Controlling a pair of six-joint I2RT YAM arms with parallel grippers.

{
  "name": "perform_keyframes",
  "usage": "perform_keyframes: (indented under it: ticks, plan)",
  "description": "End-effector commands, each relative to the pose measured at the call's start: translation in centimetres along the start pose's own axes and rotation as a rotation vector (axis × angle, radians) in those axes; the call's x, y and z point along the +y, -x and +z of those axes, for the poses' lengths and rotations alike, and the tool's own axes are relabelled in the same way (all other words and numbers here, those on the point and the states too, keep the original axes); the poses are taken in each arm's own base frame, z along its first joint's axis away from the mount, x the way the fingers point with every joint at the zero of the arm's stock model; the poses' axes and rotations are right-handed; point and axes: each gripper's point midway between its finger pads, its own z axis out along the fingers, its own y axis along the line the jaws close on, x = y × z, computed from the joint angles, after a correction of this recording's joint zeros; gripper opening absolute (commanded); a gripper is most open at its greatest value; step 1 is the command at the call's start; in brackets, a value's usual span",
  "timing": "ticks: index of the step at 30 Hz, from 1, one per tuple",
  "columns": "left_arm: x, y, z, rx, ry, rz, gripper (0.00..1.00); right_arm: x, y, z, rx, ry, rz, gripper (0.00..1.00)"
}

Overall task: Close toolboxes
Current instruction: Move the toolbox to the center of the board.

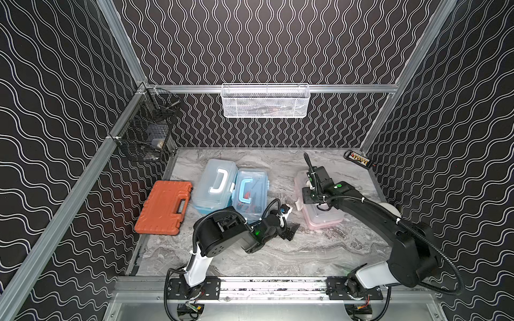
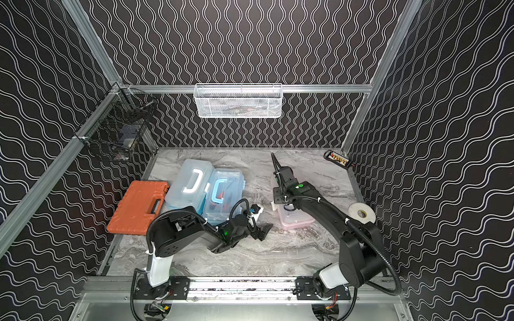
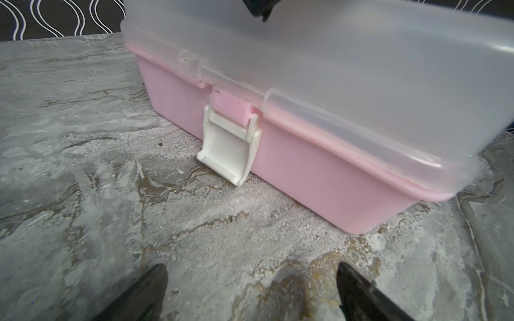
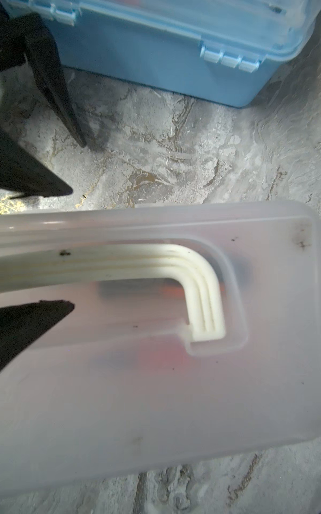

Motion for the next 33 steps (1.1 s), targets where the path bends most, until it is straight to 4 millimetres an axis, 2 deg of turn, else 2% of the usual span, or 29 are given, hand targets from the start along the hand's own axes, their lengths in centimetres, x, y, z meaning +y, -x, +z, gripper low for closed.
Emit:
perform_keyframes:
  ticks: [1,2,8,17,23,29,33]
  plan:
    - [-0.7,1.0,0.3,-0.036,-0.045,0.053,0.98,-0.1,-3.6,0.5,0.149,-0.031,-0.089,0.43]
    - [-0.8,0.8,0.3,-0.027,-0.053,0.066,0.99,0.2,-3.9,0.5,0.151,-0.031,-0.116,0.39]
    - [-0.8,-0.3,0.1,0.009,-0.059,0.113,0.98,2.4,-5.2,-0.4,0.125,0.005,-0.219,0.36]
    - [-1.0,-0.7,-0.3,0.007,-0.081,0.163,0.99,1.9,-5.9,-1.9,0.105,0.026,-0.185,0.34]
    - [-1.3,-0.1,0.5,-0.027,-0.113,0.192,0.98,2.1,-6.0,-2.3,0.085,0.055,-0.173,0.34]
    - [1.2,0.4,2.5,0.009,0.011,0.137,0.98,2.1,-5.9,-2.4,0.076,0.058,-0.169,0.34]
    - [2.1,0.4,3.5,0.043,0.072,0.138,0.98,2.2,-5.8,-2.5,0.067,0.065,-0.166,0.34]
